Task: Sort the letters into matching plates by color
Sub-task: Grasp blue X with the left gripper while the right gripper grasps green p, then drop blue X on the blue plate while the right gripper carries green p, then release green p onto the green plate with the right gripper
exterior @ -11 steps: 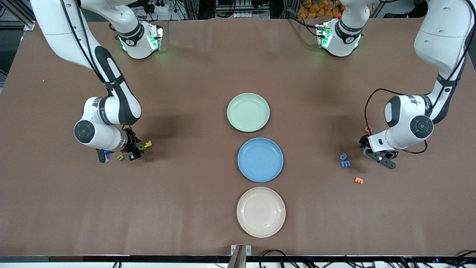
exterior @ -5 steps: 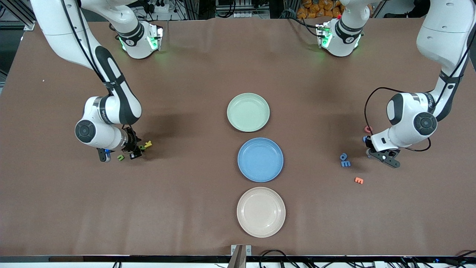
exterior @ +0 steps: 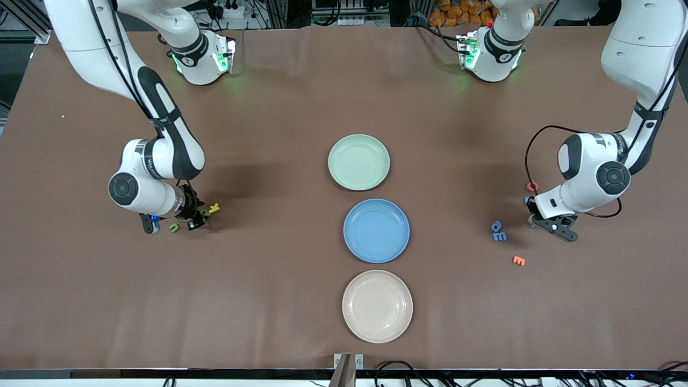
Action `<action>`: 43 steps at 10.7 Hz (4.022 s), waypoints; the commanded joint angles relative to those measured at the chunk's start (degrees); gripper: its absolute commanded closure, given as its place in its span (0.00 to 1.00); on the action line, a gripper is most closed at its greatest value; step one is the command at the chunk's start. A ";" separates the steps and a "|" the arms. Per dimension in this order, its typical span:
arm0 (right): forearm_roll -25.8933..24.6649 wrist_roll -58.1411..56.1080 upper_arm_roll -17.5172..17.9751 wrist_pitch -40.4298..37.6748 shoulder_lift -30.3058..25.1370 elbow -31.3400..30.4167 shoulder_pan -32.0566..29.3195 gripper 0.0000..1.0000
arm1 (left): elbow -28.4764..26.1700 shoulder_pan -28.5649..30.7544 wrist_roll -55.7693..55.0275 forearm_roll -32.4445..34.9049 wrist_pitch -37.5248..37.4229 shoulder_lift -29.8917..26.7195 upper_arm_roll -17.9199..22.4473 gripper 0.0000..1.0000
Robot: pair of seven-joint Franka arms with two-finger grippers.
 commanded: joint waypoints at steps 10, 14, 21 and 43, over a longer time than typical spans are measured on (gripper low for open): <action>0.84 -0.26 0.46 3.26 -0.15 -1.67 0.26 0.78 | 13.07 -2.82 -22.96 -0.15 -11.71 -1.33 -9.21 1.00; 0.75 -0.44 0.46 2.91 -0.67 -1.50 0.26 1.00 | 16.59 -9.85 -32.72 -1.38 -11.71 0.43 -9.30 1.00; 0.57 -3.34 0.90 -4.38 -8.66 -0.36 -2.20 1.00 | 29.76 -24.52 -50.30 -4.90 -10.75 12.28 -9.21 1.00; -9.87 0.70 25.50 5.10 2.92 12.04 16.34 1.00 | 27.50 -13.12 -54.96 -5.69 -23.39 6.85 -6.32 0.00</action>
